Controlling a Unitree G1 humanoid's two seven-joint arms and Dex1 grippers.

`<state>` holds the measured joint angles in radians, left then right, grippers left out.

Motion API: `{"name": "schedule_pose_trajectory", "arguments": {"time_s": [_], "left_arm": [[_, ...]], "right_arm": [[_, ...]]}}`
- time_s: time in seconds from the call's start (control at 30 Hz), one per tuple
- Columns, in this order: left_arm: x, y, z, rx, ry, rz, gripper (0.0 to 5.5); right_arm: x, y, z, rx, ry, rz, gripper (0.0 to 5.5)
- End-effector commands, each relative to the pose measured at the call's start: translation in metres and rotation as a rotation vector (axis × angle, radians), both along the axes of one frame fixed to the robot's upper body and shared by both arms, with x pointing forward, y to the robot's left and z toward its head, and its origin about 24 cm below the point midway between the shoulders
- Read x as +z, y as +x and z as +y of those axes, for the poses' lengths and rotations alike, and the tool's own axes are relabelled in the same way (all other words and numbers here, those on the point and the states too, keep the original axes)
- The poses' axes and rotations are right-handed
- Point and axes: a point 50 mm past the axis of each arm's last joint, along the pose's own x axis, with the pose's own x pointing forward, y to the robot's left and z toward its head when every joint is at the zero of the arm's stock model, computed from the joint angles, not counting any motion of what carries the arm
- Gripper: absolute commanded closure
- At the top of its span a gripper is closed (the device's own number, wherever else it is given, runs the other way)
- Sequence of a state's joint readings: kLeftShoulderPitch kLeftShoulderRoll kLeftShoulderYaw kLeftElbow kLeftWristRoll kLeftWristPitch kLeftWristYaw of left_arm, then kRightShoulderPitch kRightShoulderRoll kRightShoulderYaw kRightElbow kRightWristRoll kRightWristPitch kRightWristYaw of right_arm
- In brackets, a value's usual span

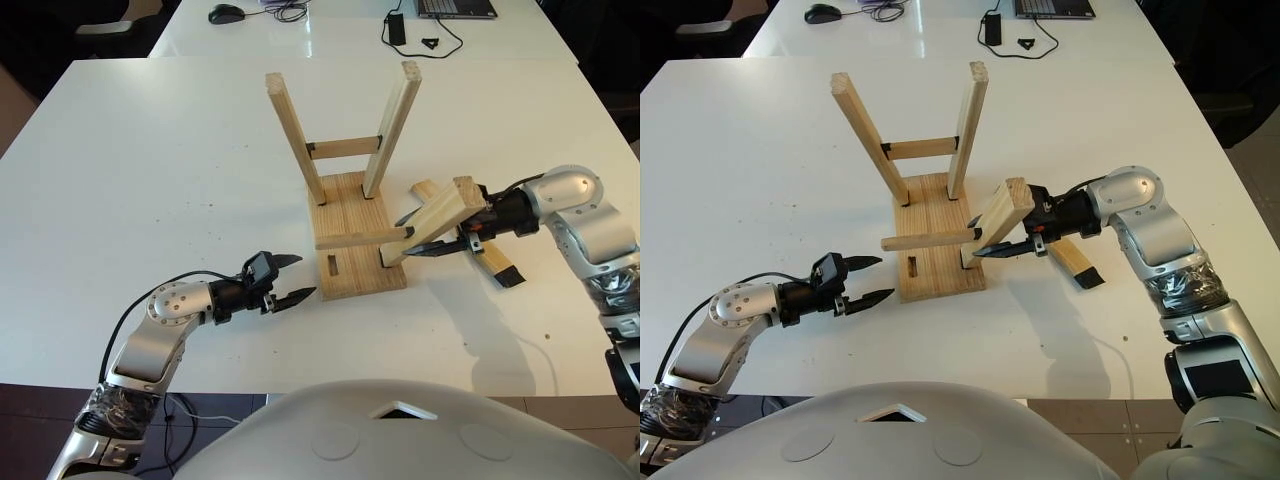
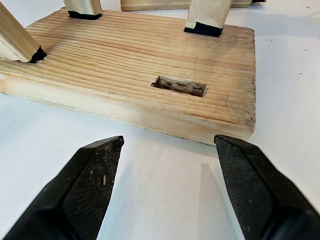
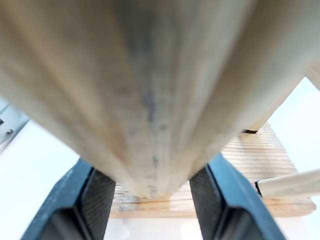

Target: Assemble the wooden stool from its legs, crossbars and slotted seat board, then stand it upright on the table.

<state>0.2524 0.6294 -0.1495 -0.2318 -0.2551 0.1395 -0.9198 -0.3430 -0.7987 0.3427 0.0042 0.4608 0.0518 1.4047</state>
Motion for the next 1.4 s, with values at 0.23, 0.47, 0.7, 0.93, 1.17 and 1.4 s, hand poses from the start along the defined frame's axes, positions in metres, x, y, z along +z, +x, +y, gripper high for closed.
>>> {"name": "schedule_pose_trajectory", "arguments": {"time_s": [0.23,0.47,0.7,0.93,1.17,1.4], "left_arm": [[0.002,0.003,0.003,-0.015,0.036,-0.004,2.14],[0.002,0.004,0.0,-0.019,0.032,-0.008,2.14],[0.001,0.004,0.002,-0.011,0.042,-0.012,2.14],[0.003,0.008,0.003,-0.001,0.043,-0.023,2.14],[0.002,0.009,0.003,0.009,0.04,-0.027,2.14],[-0.001,0.009,0.005,0.006,0.066,-0.028,2.14]], "right_arm": [[-0.08,-0.038,-0.014,0.027,-0.36,0.309,3.5],[-0.091,-0.036,-0.012,0.03,-0.367,0.394,3.5],[-0.08,-0.038,-0.007,0.031,-0.32,0.358,3.5],[-0.048,-0.025,-0.002,-0.028,-0.184,0.27,3.5],[-0.019,-0.007,-0.004,-0.126,-0.079,0.207,2.33],[0.01,-0.007,-0.008,-0.169,0.009,0.156,2.33]]}}
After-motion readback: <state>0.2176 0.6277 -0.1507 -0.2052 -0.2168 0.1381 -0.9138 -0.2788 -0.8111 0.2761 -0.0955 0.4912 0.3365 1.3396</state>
